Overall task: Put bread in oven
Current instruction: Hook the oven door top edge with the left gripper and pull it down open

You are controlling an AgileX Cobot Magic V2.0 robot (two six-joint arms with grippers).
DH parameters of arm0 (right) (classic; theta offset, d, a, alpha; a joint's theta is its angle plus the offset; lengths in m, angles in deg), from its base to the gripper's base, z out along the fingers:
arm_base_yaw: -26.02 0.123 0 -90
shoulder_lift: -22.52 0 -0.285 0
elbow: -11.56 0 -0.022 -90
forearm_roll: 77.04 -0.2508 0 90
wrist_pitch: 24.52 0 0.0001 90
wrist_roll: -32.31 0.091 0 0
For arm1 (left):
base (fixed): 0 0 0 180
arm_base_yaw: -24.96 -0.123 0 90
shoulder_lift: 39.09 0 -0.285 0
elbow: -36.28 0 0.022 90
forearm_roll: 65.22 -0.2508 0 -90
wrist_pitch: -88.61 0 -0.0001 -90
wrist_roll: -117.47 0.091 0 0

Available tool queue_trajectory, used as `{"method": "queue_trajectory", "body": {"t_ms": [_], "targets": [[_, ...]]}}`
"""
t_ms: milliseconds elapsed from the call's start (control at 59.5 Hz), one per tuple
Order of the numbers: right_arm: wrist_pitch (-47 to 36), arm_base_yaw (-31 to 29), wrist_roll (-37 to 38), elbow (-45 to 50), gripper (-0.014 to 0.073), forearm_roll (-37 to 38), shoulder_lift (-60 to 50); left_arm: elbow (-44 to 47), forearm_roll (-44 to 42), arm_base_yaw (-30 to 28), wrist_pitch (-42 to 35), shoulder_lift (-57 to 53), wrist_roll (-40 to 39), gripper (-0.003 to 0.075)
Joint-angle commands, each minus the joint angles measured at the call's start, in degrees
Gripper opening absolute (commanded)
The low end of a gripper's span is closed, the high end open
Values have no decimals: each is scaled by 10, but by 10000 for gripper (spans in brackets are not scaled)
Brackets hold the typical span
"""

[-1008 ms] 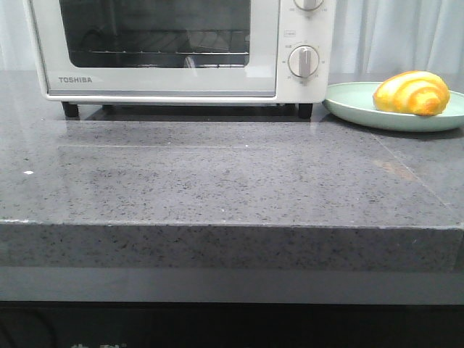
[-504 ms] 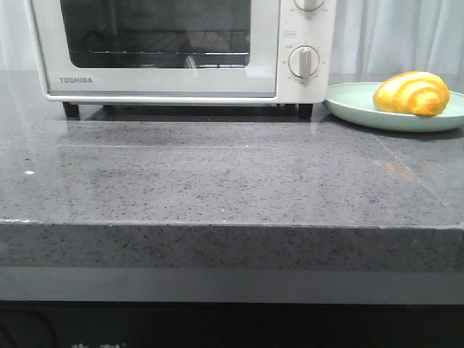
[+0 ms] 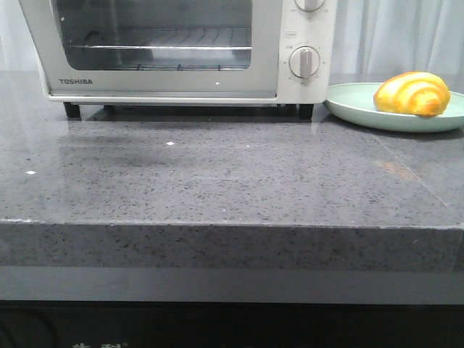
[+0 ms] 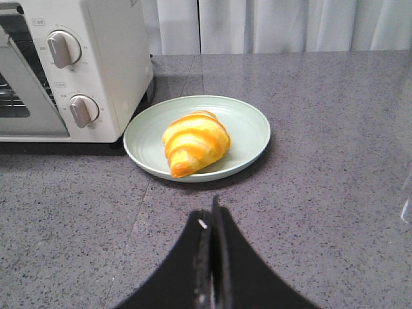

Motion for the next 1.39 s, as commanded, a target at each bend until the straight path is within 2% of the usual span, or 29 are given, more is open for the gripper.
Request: {"method": "queue_trajectory", "body": {"t_ms": [0, 470, 689, 991, 1209, 1377], "targets": [[-49, 0, -5, -20, -66, -4, 10, 18, 14, 5, 31, 1, -5, -20], [-49, 0, -5, -20, -66, -4, 10, 51, 16, 36, 40, -46, -5, -21], [-49, 0, -5, -20, -66, -4, 10, 52, 16, 36, 84, -77, -5, -21], [-49, 0, -5, -20, -66, -4, 10, 52, 16, 42, 90, -85, -5, -21], [-49, 0, -5, -20, -66, -4, 10, 52, 16, 44, 153, -127, -5, -21], [-49, 0, -5, -20, -66, -4, 10, 52, 16, 44, 152, -137, -5, -20]]}}
